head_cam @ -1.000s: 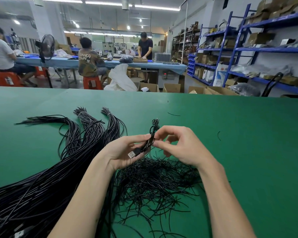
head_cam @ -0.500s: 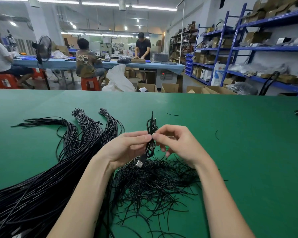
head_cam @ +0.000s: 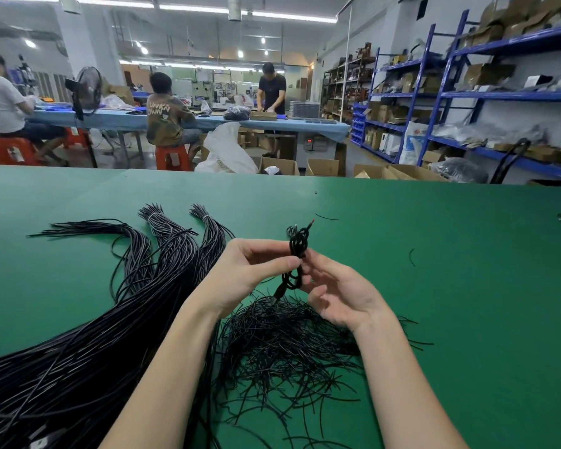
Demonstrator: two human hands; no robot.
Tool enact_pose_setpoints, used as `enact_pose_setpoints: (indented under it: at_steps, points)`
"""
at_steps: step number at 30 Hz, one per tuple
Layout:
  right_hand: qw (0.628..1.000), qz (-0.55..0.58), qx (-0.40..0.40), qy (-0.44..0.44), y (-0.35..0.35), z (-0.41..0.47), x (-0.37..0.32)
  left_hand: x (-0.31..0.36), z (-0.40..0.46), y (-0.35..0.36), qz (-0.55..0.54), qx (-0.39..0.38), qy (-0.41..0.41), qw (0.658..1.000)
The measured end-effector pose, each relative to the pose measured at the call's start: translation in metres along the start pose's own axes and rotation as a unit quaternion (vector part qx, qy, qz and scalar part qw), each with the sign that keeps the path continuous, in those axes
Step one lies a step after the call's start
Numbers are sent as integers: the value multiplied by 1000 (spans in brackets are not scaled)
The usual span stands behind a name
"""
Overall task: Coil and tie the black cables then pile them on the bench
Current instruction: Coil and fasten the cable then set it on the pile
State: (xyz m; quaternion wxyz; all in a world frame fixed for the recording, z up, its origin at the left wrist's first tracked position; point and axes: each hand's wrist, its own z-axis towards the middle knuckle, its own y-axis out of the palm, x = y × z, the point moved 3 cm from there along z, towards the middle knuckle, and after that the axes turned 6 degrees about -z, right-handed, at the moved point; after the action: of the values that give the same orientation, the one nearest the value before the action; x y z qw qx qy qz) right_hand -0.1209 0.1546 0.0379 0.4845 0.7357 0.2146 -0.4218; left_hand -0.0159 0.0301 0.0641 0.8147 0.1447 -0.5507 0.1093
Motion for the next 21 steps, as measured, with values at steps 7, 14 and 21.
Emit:
enact_pose_setpoints:
  at_steps: [7,14,21]
  points:
    - [991,100,-7,93,-3,9,13,-7,1,0,40,-27,5,999]
    - [949,-226,159,-153,-8,11,-5,-28,4,-2,-142,102,-125,977]
    - [920,-292,169,-198,-10,10,-6,-35,6,0,-234,145,-161,948]
